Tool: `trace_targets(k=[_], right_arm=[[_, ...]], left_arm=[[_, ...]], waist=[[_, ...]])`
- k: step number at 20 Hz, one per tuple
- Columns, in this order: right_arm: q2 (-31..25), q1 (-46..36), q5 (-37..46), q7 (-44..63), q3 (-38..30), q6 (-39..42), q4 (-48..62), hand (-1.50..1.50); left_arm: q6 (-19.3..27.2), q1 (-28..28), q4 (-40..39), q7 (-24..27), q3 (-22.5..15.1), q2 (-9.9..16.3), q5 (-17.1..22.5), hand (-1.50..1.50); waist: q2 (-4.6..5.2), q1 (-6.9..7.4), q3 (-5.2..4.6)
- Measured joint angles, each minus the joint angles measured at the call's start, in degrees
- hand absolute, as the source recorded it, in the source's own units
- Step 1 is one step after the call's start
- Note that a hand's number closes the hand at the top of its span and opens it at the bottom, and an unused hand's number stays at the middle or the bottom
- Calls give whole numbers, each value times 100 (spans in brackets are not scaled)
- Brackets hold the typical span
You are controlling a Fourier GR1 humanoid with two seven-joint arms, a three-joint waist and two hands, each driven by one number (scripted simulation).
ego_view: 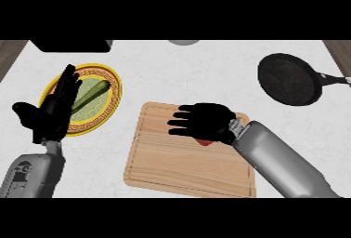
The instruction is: Pick the bell pepper from the cutting board and place it in the pan
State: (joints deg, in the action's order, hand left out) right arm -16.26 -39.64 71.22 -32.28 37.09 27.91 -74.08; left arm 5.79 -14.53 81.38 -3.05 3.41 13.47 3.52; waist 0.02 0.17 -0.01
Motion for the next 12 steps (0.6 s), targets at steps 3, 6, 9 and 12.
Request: trace_targets(k=[3,6,9,12], right_arm=[[169,-65,296,-60,-30,-165,387,-150],[358,-113,526,-68,-77,-87,568,-150],[397,-8,770,-189,-85,-285,828,-150],[486,-30,934,-320,-144,-247,965,150]], left_arm=[[6,121,173,-54,-24,-49,-38,0],[-14,99,233,-145,-12,-60,-66,0],[-51,110,203,-118,14,-82,-86,0],[-60,63,86,-53,25,-137,-130,0]], waist=[[0,18,1],[2,15,1],[1,13,1],[1,7,1]])
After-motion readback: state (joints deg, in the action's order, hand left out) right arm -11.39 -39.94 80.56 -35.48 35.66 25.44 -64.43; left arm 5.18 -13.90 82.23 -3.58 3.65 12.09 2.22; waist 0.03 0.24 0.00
